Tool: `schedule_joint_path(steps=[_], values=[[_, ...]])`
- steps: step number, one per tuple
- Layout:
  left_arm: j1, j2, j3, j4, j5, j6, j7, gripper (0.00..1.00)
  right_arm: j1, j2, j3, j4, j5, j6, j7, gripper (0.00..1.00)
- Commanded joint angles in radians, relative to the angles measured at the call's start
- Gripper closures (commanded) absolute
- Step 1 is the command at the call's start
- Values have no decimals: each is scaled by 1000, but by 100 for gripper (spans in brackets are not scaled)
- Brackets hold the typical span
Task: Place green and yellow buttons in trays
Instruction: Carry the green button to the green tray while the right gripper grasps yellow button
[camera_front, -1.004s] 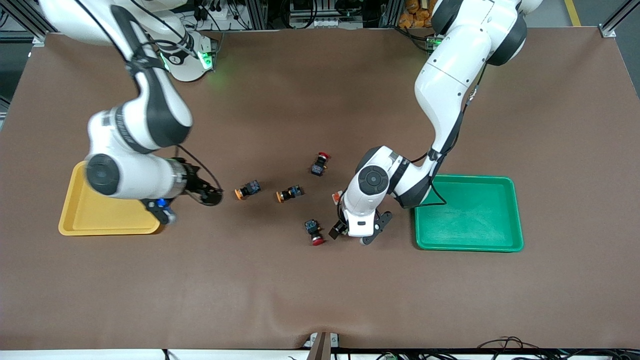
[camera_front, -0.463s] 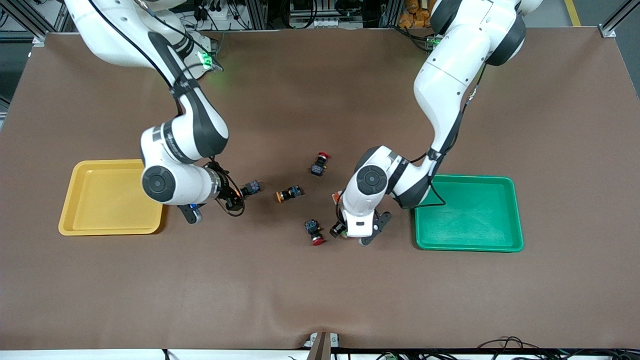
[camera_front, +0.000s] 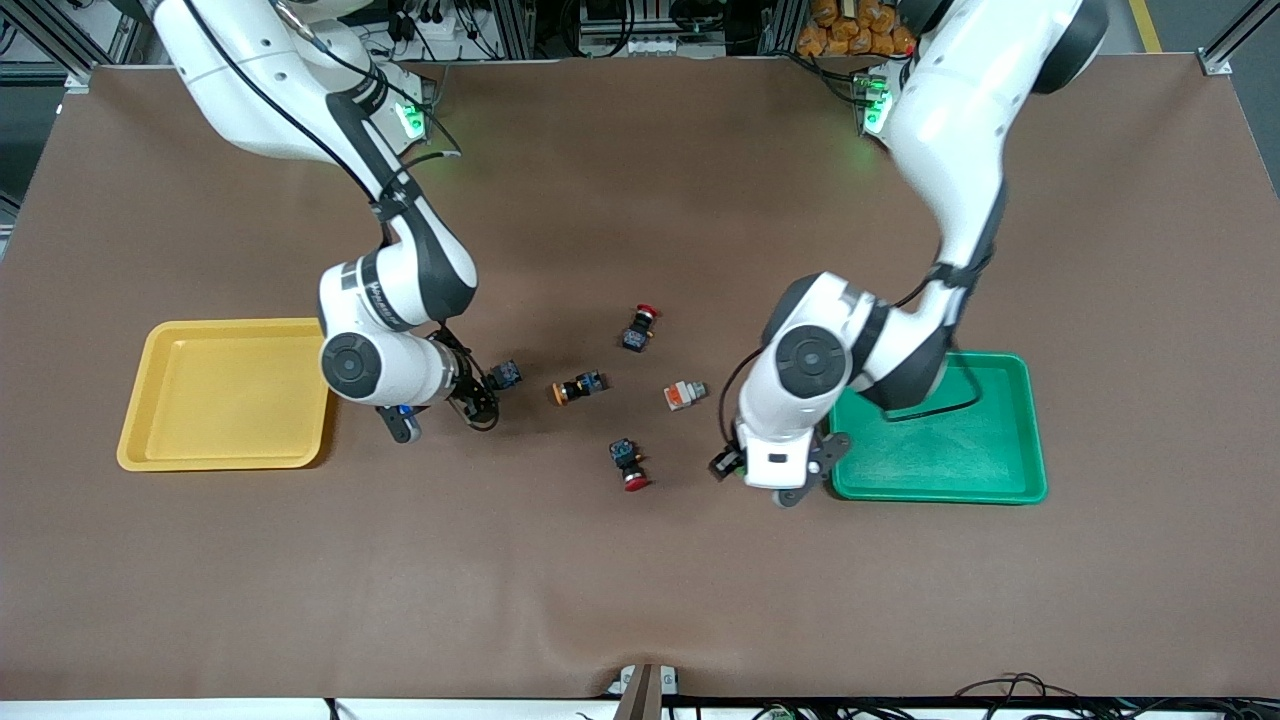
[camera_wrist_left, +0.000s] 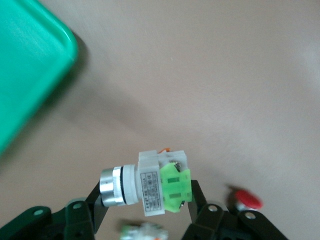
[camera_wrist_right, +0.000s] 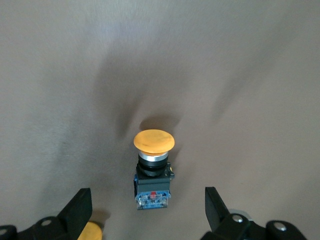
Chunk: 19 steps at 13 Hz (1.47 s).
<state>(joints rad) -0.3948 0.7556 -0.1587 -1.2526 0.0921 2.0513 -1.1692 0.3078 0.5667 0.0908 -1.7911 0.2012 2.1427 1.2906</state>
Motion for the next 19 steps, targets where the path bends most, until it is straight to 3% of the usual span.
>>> schedule_joint_path(steps=[1, 5, 7, 12, 13, 15, 16, 19], values=[[65, -102, -9, -100, 11, -75, 233, 100, 17, 27, -8, -8, -3, 28, 12, 0], [160, -202, -7, -252, 17, -102, 495, 100, 22, 52, -6, -7, -17, 40, -10, 2], [171, -217, -1, -315, 34, -102, 545, 100, 24, 59, -6, -7, -17, 40, -37, 40], [273, -236, -4, -399, 107, -100, 589, 96, 7, 58, -6, -7, -17, 8, -137, 95], [302, -236, -5, -418, 120, -91, 592, 95, 1, 52, -6, -4, -16, -4, -157, 100], [326, -233, -5, -427, 121, -80, 605, 91, -39, 42, -6, 21, -14, -82, -223, 100], [350, -228, -4, -438, 121, -73, 628, 90, -85, 38, -8, 69, -14, -204, -297, 100], [390, -230, -4, -461, 121, -50, 658, 80, -192, 38, -14, 133, -17, -358, -506, 100]])
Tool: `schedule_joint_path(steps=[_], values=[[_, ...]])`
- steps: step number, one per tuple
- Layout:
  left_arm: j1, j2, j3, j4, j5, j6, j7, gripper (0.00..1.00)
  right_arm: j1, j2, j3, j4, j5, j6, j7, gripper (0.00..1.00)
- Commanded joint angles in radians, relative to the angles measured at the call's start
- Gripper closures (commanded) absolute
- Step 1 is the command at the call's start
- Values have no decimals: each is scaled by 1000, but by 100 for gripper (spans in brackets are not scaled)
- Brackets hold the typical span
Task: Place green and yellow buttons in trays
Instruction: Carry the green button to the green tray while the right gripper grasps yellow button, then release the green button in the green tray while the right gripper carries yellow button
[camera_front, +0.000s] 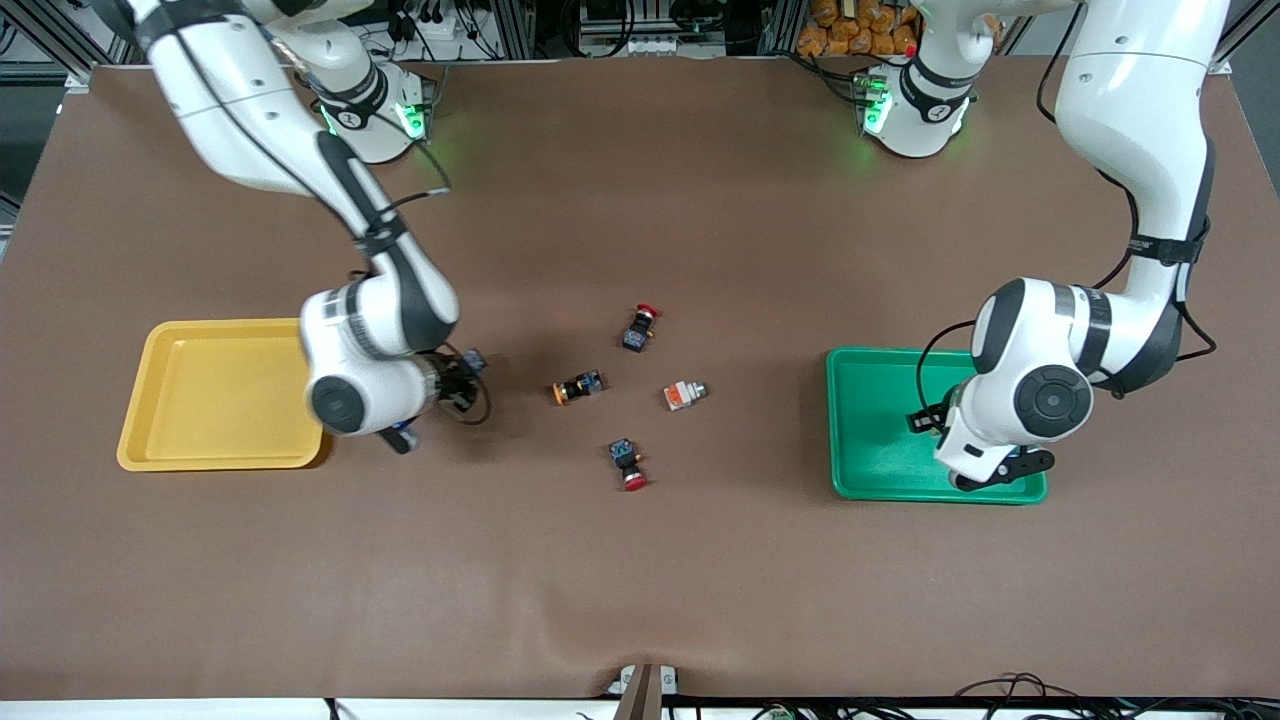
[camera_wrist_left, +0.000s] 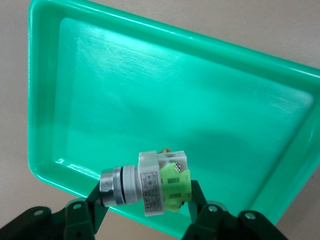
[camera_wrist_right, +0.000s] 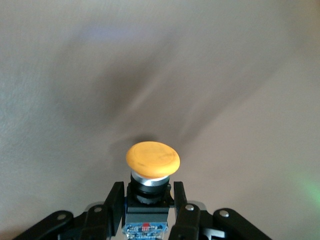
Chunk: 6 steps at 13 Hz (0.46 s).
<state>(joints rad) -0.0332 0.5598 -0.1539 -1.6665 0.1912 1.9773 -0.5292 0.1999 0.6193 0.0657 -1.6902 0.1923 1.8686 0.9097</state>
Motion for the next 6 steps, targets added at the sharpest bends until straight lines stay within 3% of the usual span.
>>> schedule_joint_path(steps=[1, 3, 6], values=[[38, -34, -10, -55, 22, 34, 20, 78, -127, -16, 11, 41, -14, -112, -212, 100], [49, -32, -10, -68, 22, 61, 20, 71, -206, -15, 8, 75, -45, -178, -383, 100], [84, -24, -10, -65, 22, 95, 52, 63, -263, -15, 8, 110, -178, -215, -503, 100]])
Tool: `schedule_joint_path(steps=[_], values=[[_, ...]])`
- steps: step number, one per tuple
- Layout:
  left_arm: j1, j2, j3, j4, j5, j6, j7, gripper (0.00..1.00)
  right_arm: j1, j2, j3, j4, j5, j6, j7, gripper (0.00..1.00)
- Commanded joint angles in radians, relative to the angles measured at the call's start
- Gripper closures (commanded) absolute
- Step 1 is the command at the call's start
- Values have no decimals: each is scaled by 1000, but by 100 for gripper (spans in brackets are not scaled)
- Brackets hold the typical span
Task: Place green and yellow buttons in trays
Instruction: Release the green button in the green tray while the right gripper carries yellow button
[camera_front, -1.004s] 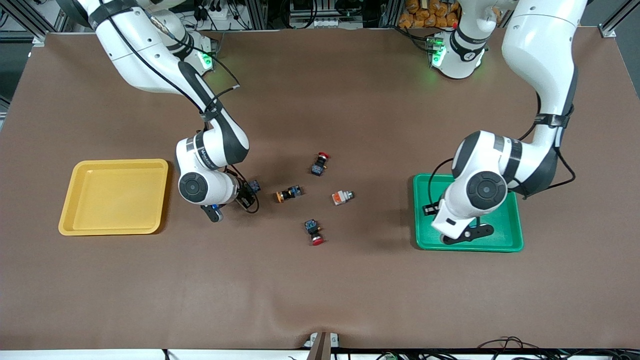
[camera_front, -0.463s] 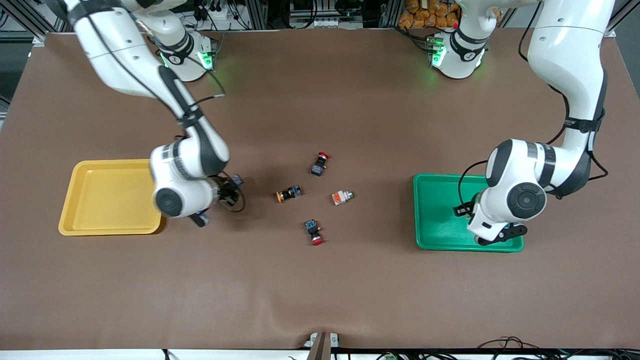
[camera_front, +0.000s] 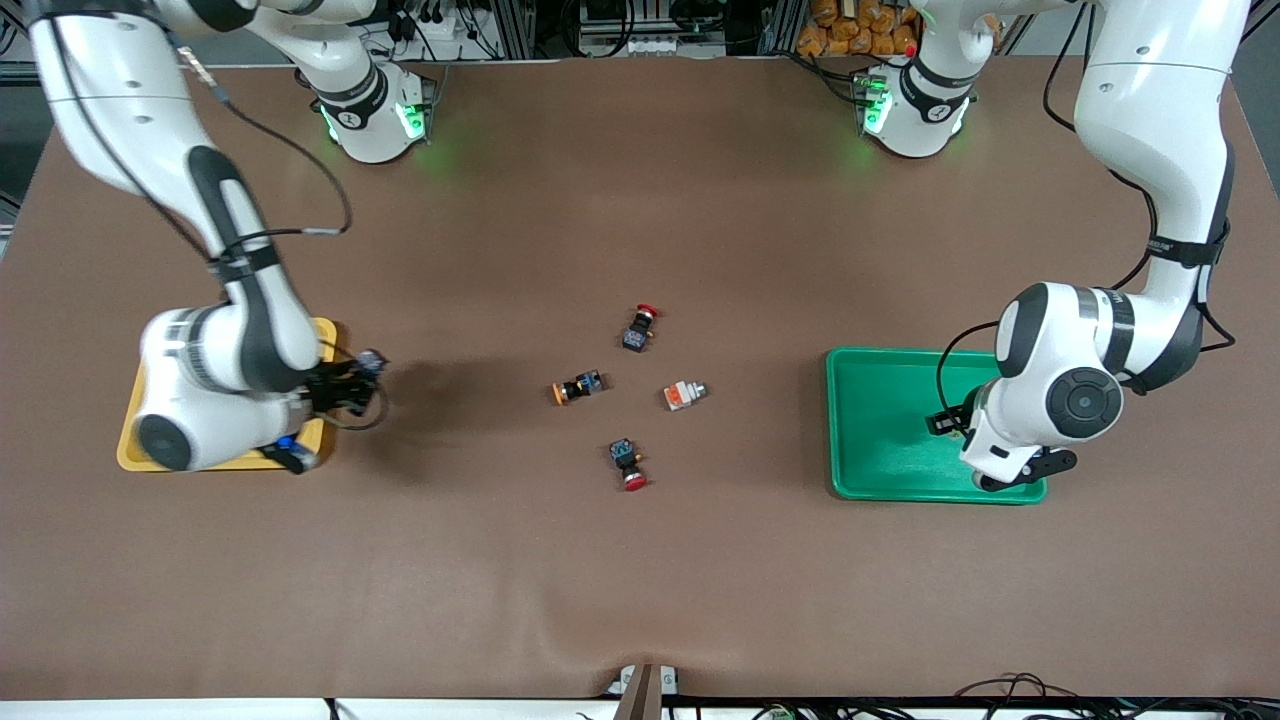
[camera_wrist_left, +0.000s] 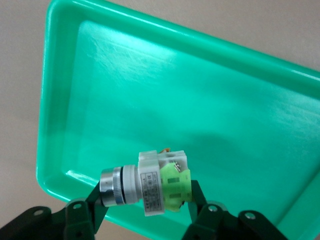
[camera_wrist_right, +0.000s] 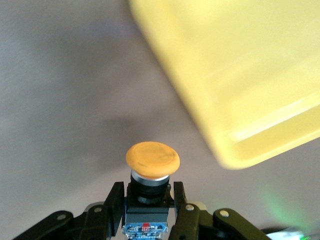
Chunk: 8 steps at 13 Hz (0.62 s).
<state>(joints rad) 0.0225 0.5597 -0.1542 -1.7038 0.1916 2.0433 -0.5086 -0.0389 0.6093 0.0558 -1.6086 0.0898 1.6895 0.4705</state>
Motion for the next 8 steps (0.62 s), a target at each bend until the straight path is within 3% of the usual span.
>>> schedule_joint_path(steps=[1, 4, 8], values=[[33, -20, -10, -22, 22, 31, 44, 51, -45, -5, 18, 39, -128, -45, -110, 100], [50, -24, -10, -20, 20, 31, 44, 0, -136, 15, 18, 56, -200, -25, -312, 100], [50, -46, -15, -13, 3, 21, 35, 0, -206, 47, 18, 58, -225, 67, -531, 100]])
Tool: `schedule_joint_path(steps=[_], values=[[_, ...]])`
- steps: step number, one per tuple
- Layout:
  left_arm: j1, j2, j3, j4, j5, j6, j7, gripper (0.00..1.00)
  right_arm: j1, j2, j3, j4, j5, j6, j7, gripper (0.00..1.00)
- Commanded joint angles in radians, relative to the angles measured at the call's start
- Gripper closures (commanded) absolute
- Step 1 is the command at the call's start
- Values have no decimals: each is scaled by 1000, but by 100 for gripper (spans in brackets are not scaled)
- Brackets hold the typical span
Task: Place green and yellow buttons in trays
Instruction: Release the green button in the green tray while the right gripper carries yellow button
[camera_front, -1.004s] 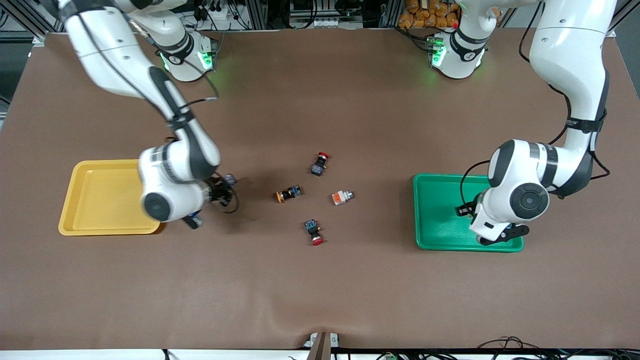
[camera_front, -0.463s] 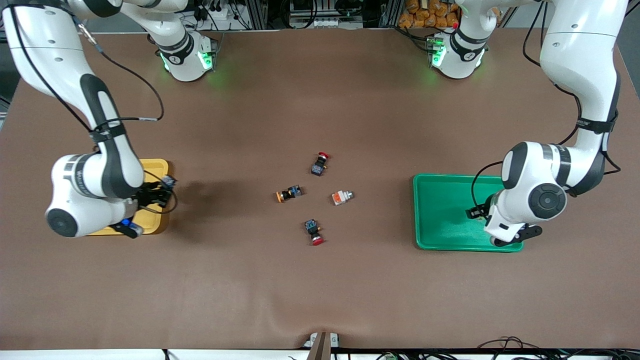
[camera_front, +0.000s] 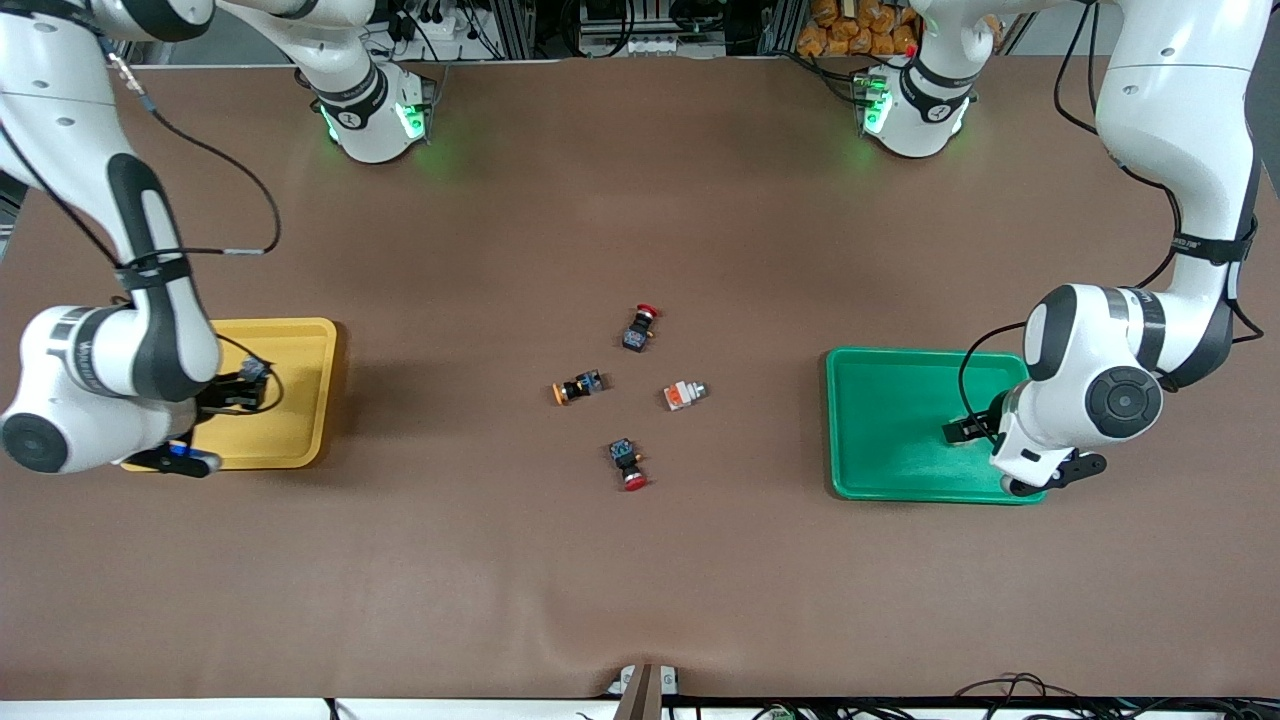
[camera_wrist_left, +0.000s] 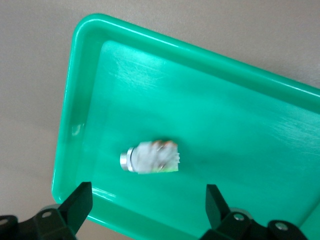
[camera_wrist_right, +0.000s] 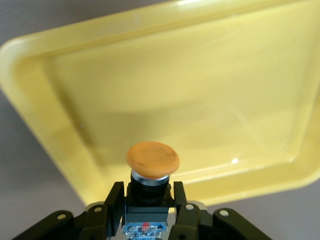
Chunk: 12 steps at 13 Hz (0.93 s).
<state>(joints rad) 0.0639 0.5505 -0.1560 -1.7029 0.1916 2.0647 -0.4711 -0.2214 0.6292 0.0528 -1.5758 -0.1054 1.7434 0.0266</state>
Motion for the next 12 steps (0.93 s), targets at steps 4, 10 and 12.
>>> schedule_joint_path(steps=[4, 10, 12], values=[[1, -46, -77, 14, -41, -6, -70, 0, -87, 75, 13, 23, -95, 175, -221, 100], [-58, -12, -188, 74, -43, -6, -300, 0, -102, 93, 13, 11, -86, 185, -223, 77], [-117, 18, -188, 109, -41, -6, -362, 0, -101, 95, 13, 13, -83, 182, -211, 20]])
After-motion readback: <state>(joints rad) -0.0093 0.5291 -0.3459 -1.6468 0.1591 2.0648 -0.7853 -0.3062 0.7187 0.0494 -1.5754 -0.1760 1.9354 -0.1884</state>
